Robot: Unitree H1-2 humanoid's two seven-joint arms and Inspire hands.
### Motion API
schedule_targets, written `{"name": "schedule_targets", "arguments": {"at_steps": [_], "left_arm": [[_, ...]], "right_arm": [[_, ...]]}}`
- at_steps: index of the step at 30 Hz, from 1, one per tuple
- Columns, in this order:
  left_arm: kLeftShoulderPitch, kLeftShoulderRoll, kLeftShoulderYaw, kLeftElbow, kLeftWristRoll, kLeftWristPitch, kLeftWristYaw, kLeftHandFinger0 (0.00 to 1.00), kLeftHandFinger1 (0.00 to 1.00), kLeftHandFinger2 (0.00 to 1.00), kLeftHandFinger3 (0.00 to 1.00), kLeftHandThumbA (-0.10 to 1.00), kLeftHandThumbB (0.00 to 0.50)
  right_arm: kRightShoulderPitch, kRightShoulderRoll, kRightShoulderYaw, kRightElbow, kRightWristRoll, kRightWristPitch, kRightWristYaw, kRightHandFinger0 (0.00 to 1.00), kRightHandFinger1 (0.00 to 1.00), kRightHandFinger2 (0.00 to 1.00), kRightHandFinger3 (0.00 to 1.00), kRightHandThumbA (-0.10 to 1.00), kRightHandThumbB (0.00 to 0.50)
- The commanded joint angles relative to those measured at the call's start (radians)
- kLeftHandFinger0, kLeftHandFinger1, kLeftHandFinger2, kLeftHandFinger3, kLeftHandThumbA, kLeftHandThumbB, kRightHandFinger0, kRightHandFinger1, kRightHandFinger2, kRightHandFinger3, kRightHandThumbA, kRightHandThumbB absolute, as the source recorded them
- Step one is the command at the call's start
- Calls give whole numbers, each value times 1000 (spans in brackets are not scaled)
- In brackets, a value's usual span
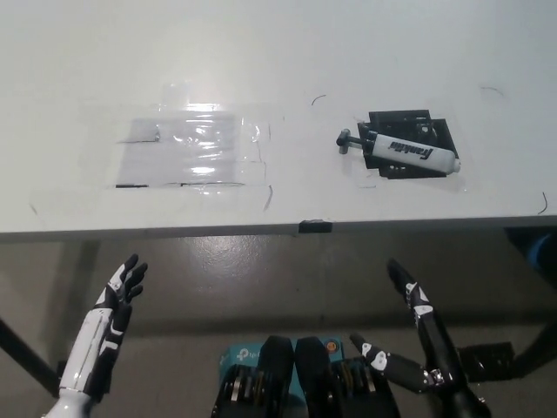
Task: The robot uses right hand to pick up a small white air pumper and uses its left hand to compress it, and then puts it on the desk
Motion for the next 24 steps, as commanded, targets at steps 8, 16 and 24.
{"name": "schedule_targets", "arguments": {"at_steps": [8,16,24], "left_arm": [[-34,36,19,78,-59,2,-29,1000,1000,1000,1000,1000,138],[-30,-5,50,131,-85,-73,18,1000,1000,1000,1000,1000,54],[35,-62,78,140,-104,-149,30,1000,1000,1000,1000,1000,30]], "right_arm": [[-29,-8,26,30,18,-80,-56,1000,1000,1000,1000,698,105],[-15,-22,42,14,22,-80,-57,1000,1000,1000,1000,684,110],[37,-43,64,-6,34,-80,-42,1000,1000,1000,1000,655,118]]}}
